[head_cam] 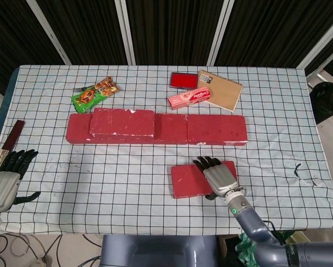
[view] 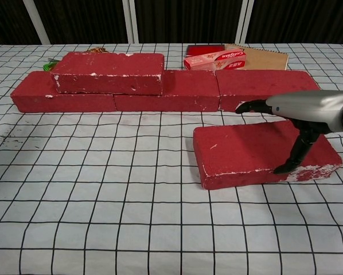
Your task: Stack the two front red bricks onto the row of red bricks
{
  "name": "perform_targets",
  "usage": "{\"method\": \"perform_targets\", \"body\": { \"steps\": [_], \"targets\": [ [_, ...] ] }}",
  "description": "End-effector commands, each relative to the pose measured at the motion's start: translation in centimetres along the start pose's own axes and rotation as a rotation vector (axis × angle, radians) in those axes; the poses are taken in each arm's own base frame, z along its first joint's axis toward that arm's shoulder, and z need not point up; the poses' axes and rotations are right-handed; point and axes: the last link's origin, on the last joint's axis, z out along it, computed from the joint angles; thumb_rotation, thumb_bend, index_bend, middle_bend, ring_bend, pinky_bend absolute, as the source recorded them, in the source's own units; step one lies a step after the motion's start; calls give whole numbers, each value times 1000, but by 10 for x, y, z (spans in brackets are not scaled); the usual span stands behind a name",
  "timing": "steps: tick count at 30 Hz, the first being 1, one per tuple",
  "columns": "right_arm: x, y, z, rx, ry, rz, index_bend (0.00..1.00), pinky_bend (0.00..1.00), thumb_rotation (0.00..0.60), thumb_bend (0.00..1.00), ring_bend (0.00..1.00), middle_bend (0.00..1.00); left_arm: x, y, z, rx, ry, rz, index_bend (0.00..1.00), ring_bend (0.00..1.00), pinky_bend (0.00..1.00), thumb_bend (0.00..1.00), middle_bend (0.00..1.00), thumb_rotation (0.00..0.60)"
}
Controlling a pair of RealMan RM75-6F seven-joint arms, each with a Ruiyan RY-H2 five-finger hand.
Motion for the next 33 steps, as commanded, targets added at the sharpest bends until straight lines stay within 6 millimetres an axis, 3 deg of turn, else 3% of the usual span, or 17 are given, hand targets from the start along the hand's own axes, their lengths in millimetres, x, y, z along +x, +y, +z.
{"method": "perform_targets", "body": {
  "steps": [1, 9, 18, 26, 33],
  "targets": [
    [-1, -1, 3, 1, -7, 0, 0, 91, 600, 31, 0, 0, 1, 0, 0, 0, 2, 0, 50, 0, 0, 0, 54, 600],
    [-5, -6, 9, 10, -22, -1, 0, 91, 600, 32, 0, 20, 1, -1, 0, 2, 6, -2, 50, 0, 0, 0, 54, 600],
    [-8, -9, 16, 12, -28, -3, 45, 91, 600, 53, 42, 119, 2, -3, 0, 5, 11, -8, 50, 0, 0, 0, 54, 600],
    [-9, -9, 21, 6, -23, 0, 172, 101, 600, 259, 173, 205, 2, -2, 0, 7, 12, -18, 50, 0, 0, 0, 54, 600],
    [-4, -6, 22, -1, 2, 15, 249, 174, 600, 368, 258, 271, 2, -2, 0, 10, 11, -23, 51, 0, 0, 0, 54, 600]
  ]
}}
